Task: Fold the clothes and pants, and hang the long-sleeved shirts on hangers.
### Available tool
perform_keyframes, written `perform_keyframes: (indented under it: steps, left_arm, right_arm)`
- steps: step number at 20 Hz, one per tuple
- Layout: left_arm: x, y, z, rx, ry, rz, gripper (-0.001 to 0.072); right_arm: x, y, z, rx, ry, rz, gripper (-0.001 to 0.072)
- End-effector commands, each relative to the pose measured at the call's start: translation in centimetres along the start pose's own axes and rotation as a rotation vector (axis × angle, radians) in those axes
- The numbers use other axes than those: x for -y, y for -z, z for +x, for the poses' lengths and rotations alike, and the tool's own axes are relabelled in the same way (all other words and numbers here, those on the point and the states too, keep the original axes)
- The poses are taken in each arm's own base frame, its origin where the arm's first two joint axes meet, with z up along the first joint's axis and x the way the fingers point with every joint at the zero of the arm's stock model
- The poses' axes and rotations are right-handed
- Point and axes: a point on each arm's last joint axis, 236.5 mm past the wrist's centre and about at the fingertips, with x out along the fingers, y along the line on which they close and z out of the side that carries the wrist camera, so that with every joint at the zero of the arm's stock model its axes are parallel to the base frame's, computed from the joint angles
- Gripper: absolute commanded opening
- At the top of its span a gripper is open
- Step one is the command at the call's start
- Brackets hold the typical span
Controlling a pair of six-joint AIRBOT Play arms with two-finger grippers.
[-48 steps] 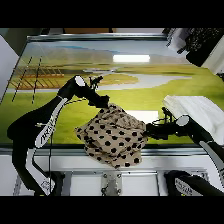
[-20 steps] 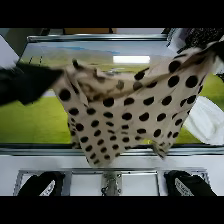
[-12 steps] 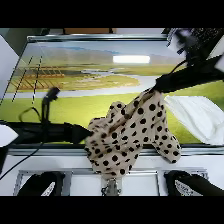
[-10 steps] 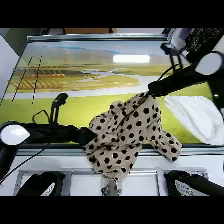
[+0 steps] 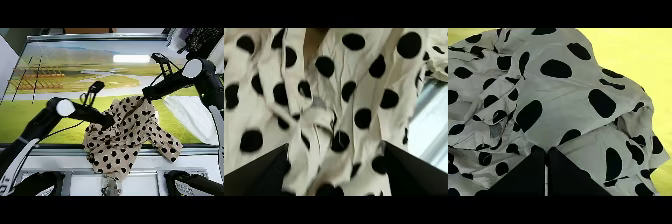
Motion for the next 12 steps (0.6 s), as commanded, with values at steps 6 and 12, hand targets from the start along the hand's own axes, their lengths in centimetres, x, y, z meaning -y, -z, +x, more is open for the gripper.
perform_keyframes:
  steps: [6, 12]
  left_arm:
    - [-2.1, -2.2, 10.4, -0.128, -0.169, 0.24, 0.0625]
    - [-5.8, -1.4, 11.8, -0.161, -0.324, 0.18, 0.0624]
  right_arm:
    - [-1.7, -0.3, -4.1, 0.103, 0.005, -0.041, 0.0008]
    - [-2.6, -0.2, -6.4, 0.159, 0.007, -0.062, 0.0008]
